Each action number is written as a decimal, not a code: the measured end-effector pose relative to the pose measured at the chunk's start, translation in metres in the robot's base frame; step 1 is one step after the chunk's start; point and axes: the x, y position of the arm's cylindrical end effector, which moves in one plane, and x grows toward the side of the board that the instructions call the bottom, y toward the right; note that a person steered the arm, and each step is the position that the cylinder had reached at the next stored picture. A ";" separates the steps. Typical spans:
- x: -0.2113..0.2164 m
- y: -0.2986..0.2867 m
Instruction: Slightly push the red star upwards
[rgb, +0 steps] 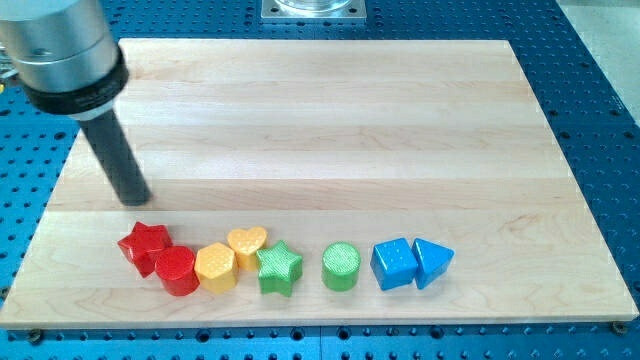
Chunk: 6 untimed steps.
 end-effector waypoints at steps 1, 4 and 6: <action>0.054 -0.049; 0.118 0.010; 0.102 0.020</action>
